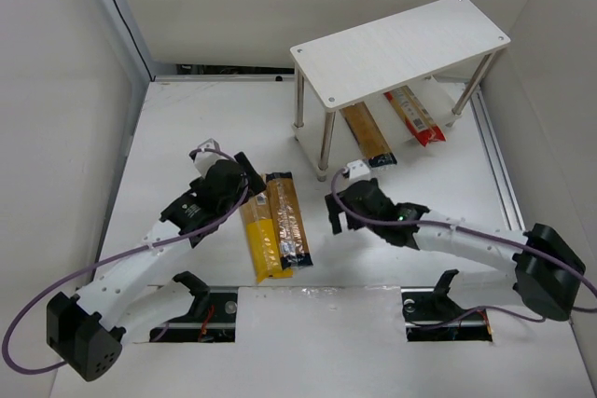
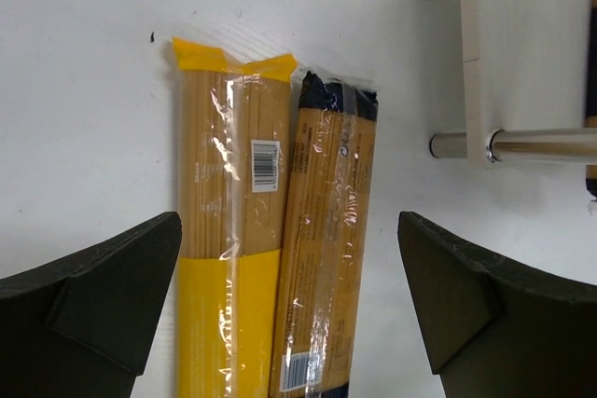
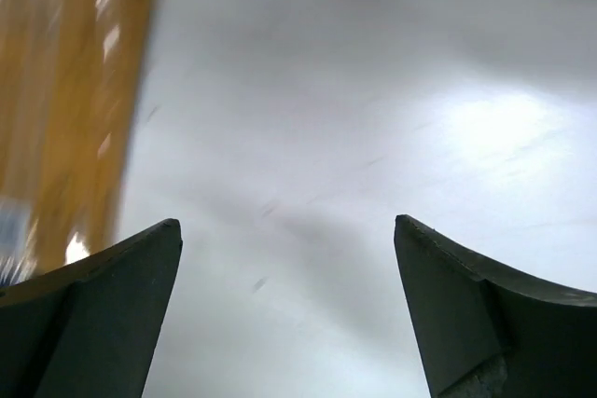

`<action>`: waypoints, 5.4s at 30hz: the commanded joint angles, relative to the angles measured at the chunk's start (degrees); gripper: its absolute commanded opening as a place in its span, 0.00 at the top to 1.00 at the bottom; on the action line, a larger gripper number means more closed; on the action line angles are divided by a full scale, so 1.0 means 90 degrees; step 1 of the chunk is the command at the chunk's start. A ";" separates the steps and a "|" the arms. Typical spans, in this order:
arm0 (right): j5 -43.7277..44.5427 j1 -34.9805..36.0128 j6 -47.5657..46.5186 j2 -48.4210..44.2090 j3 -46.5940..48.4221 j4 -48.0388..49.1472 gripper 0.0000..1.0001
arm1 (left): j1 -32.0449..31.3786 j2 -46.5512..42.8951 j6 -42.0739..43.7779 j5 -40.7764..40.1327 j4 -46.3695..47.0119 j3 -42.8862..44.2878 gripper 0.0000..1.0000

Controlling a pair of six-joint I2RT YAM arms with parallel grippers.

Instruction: Place and organize the pasta boxes and bags onto the shelf

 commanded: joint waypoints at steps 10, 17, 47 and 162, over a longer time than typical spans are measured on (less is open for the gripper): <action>-0.0489 0.1786 0.0878 0.2309 0.2254 -0.0010 0.00 | 0.0037 -0.0439 -0.0238 0.0390 -0.0037 -0.0264 0.00; 0.0233 0.1786 0.0937 0.3158 0.2782 -0.0009 0.00 | 0.0037 -0.0849 -0.0296 0.0518 -0.0037 -0.0518 0.00; 0.0194 0.1347 0.0528 0.2753 0.2159 0.0137 1.00 | 0.0037 -0.0908 -0.0296 0.0400 -0.0106 -0.0635 0.00; -0.1388 -0.4474 -0.1241 -0.4398 0.1445 -0.1934 0.00 | -0.0724 0.3469 -0.0032 0.1048 0.0169 0.0145 1.00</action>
